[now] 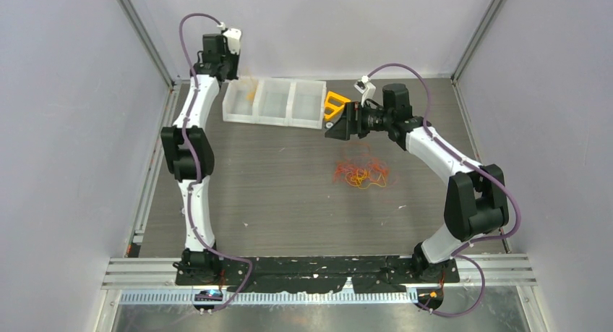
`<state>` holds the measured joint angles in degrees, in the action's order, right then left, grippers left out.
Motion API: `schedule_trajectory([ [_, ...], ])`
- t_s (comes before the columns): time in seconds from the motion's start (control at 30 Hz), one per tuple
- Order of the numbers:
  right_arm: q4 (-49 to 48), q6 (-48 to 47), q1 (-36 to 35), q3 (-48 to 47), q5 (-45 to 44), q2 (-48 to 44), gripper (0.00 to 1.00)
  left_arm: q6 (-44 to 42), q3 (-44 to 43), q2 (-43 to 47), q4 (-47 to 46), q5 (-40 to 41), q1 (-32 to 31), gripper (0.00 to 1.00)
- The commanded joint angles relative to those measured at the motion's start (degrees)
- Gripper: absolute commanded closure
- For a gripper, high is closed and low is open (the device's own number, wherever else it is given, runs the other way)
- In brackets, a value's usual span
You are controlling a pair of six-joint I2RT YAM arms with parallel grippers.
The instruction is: Untangle the cables
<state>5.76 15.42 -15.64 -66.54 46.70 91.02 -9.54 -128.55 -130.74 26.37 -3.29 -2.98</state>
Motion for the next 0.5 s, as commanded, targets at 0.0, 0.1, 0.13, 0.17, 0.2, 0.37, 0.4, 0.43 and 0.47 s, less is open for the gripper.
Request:
schedule_trajectory([
  [0.0,0.0,-1.2,0.7,-0.2,1.2,-0.1,0.05,-1.9,-2.3,-2.0,5.0,2.3,0.2,1.00],
  [0.1,0.1,-1.2,0.9,-0.5,1.4,0.5,0.04,-3.3,-2.4,-2.9,6.4,2.8,0.2,1.00],
  [0.13,0.3,-1.1,0.9,-0.5,1.6,0.9,0.05,-4.1,-2.4,-3.3,6.7,2.8,0.2,1.00],
  [0.17,0.3,-1.1,0.9,-0.6,1.7,1.1,0.05,-4.8,-2.4,-3.6,6.9,2.8,0.2,1.00],
  [0.2,0.3,-1.0,0.9,-0.7,1.8,1.4,0.05,-5.5,-2.5,-4.0,7.0,3.6,0.1,1.00],
  [0.37,0.7,-0.9,0.8,-0.9,1.8,2.0,0.05,-8.9,-5.3,-7.3,8.9,4.9,-0.6,0.94],
  [0.4,0.8,-0.9,0.9,-1.0,1.7,2.0,0.05,-9.2,-5.4,-7.7,8.7,4.8,-0.7,0.94],
  [0.43,1.2,-1.0,0.9,-1.0,1.7,1.9,0.05,-9.3,-5.4,-7.9,8.5,4.7,-0.7,0.92],
  [0.47,1.5,-1.1,0.9,-1.1,1.7,1.8,0.05,-9.2,-5.6,-8.1,8.5,4.4,-0.7,0.89],
])
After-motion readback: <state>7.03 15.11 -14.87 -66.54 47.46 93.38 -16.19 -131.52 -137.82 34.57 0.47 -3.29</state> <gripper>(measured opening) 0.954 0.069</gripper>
